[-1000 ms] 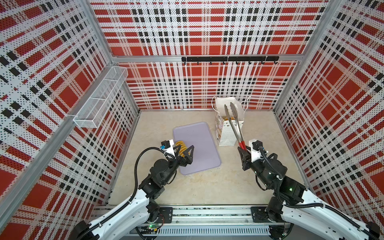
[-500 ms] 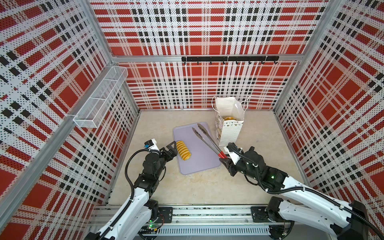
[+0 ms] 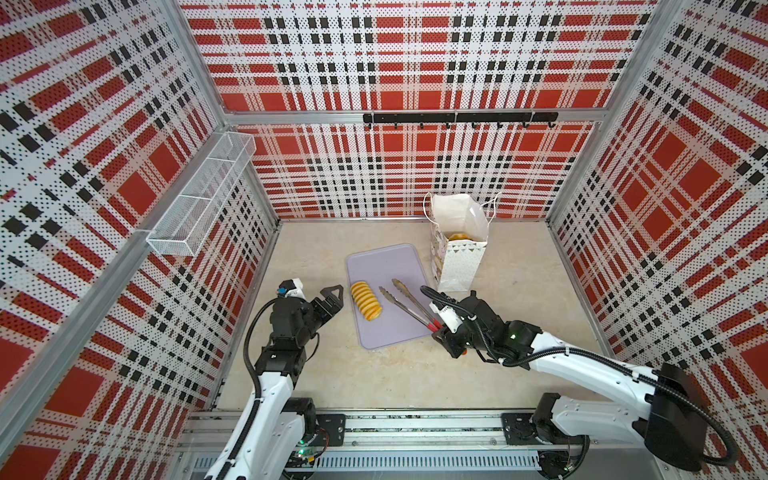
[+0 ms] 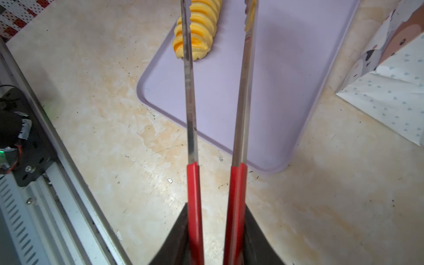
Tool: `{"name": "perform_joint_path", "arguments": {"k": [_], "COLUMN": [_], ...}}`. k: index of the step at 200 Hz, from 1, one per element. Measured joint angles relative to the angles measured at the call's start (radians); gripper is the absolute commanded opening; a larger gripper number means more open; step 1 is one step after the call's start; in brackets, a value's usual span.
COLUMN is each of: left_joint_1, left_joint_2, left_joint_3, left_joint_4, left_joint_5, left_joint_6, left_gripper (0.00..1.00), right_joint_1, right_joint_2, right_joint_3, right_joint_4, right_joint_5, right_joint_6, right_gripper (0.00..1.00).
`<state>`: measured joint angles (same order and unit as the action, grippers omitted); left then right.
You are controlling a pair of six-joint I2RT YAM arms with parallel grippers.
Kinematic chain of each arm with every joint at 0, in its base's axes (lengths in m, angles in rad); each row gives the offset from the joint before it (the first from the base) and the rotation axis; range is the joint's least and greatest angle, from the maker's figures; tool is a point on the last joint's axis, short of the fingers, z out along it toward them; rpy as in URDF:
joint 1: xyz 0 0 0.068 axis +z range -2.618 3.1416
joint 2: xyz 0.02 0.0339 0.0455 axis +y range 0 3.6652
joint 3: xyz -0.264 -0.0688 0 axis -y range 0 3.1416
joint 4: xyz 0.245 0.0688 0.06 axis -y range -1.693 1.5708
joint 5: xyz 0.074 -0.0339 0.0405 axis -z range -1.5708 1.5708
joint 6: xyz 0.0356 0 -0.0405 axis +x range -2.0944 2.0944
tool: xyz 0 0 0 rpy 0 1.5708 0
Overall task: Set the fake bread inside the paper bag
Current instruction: 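Move the empty tongs back over the tray toward the ribbed roll, then position the tongs around the large ribbed yellow roll and close them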
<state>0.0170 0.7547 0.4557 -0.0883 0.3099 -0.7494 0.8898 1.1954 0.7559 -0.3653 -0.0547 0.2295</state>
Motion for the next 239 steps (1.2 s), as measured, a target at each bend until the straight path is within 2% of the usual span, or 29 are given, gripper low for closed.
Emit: {"name": "perform_joint_path", "arguments": {"k": [31, 52, 93, 164, 239], "left_joint_1": [0.036, 0.037, -0.038, -0.041, -0.053], "left_joint_2": [0.042, 0.106, 0.208, 0.263, 0.251], "left_joint_3": [0.082, 0.151, 0.189, 0.188, 0.175], "left_joint_4": [-0.068, -0.147, -0.194, -0.213, -0.212], "left_joint_5": [0.089, 0.101, 0.101, 0.114, 0.112], "left_joint_6": [0.066, 0.135, 0.215, 0.242, 0.242], "left_gripper": [0.98, 0.98, 0.98, 0.98, 0.98], "right_joint_1": [0.019, 0.031, 0.043, 0.044, 0.044], "right_joint_2": [0.069, 0.114, 0.182, 0.274, 0.275], "right_joint_3": [0.052, 0.068, 0.070, 0.071, 0.069], "right_joint_4": [0.007, 0.027, 0.064, 0.112, 0.171], "right_joint_5": [-0.002, 0.021, 0.030, -0.006, -0.017], "right_joint_6": [-0.003, -0.005, -0.010, 0.001, 0.033], "right_gripper": [0.33, 0.33, 0.34, 0.35, 0.36]}}
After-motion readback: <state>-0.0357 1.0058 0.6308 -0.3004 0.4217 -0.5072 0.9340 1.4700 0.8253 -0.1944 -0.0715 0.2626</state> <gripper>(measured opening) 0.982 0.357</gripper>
